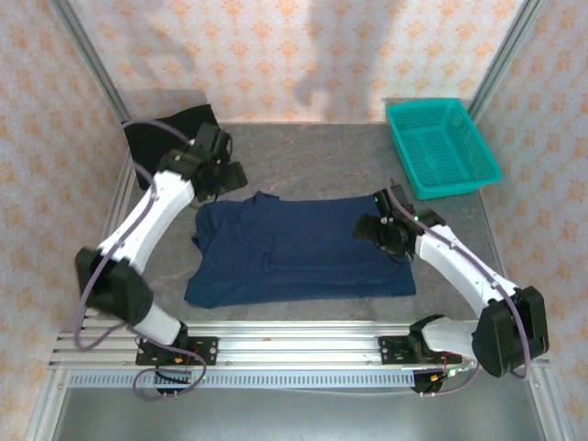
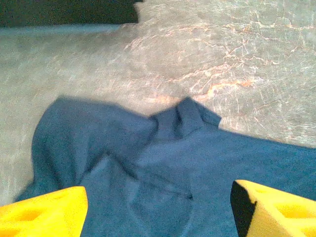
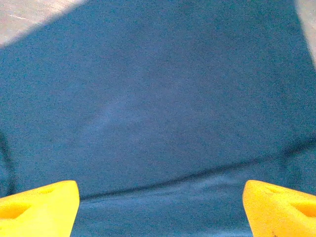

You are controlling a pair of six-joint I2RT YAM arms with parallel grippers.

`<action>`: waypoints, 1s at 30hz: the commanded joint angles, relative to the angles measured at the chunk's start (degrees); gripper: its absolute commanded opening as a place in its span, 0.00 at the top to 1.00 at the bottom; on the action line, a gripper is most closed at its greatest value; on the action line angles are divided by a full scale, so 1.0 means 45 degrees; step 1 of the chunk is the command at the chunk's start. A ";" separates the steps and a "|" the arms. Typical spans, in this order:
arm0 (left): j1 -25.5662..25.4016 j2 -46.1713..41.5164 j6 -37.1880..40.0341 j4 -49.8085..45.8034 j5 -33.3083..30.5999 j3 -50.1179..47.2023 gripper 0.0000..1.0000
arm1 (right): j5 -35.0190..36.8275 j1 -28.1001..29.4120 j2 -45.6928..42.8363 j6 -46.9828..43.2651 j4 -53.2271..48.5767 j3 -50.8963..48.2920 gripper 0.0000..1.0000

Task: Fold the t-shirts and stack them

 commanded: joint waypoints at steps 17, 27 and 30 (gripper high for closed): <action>0.0363 0.7983 0.5894 -0.1853 0.1815 0.5623 0.33 | -0.1149 -0.0001 0.3009 -0.1874 -0.0686 0.2797 0.14; 0.0137 0.8554 0.6027 -0.1621 0.2824 0.4827 0.40 | -0.1040 -0.0009 0.2877 -0.1966 -0.0582 0.2580 0.14; 0.0065 0.8481 0.5941 -0.1308 0.3258 0.4324 0.53 | -0.0932 -0.0006 0.2882 -0.1956 -0.0535 0.2603 0.15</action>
